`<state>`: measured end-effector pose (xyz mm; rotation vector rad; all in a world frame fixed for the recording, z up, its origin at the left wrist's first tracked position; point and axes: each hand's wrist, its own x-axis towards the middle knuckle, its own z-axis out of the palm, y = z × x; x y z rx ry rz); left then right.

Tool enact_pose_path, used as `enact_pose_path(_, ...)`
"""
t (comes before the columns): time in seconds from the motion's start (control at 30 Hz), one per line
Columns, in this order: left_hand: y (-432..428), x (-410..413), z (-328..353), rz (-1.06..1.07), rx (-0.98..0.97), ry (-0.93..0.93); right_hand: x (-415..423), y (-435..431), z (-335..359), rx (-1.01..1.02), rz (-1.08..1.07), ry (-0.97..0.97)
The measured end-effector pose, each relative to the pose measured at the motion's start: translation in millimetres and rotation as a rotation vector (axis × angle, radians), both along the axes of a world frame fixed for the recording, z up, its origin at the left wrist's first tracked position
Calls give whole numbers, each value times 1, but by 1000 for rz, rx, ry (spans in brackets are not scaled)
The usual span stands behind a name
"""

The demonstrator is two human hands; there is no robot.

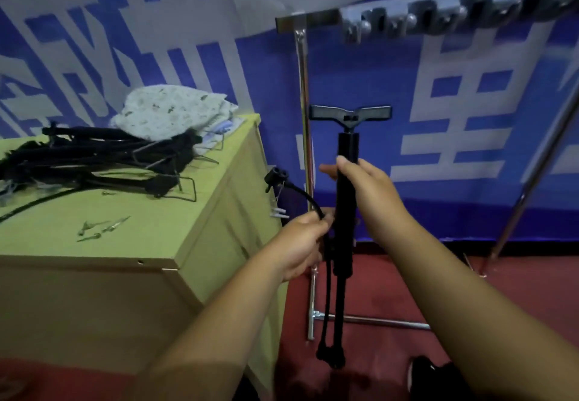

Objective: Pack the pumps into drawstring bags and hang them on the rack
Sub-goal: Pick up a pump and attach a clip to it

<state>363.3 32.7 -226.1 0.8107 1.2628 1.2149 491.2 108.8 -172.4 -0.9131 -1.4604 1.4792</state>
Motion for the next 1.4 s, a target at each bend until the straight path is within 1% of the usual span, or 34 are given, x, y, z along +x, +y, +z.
enact_pose_path(0.07, 5, -3, -26, -12, -38, 1, 0, 5, -21, -41, -54, 134)
enact_pose_path(0.13, 7, -7, -49, -2, -81, 7, 3, 8, -42, -49, -103, 214)
enact_pose_path(0.27, 12, -13, -85, 35, -144, 81, 7, 19, -77, -74, -50, 218)
enact_pose_path(0.33, 22, -15, -88, 60, -144, 120, 3, 28, -83, -83, -32, 230)
enact_pose_path(0.4, 31, -19, -86, 93, -125, 115, -2, 37, -83, -41, -35, 231)
enact_pose_path(0.47, 37, -26, -85, 121, -108, 90, -6, 42, -85, 21, -55, 179)
enact_pose_path(0.6, 40, -34, -94, 177, -120, 60, -12, 41, -93, 120, -77, -8)
enact_pose_path(0.7, 40, -32, -94, 208, -123, 74, -16, 39, -95, 149, -106, -69)
enact_pose_path(0.83, 36, -29, -89, 196, -114, 50, -21, 34, -104, 189, -121, -164)
enact_pose_path(1.03, 33, -34, -82, 231, -125, 43, -25, 33, -119, 217, -90, -205)
enact_pose_path(1.2, 32, -48, -81, 306, -115, 55, -29, 30, -135, 216, -49, -247)
enact_pose_path(1.4, 34, -55, -80, 352, -99, 25, -31, 23, -144, 229, 24, -334)
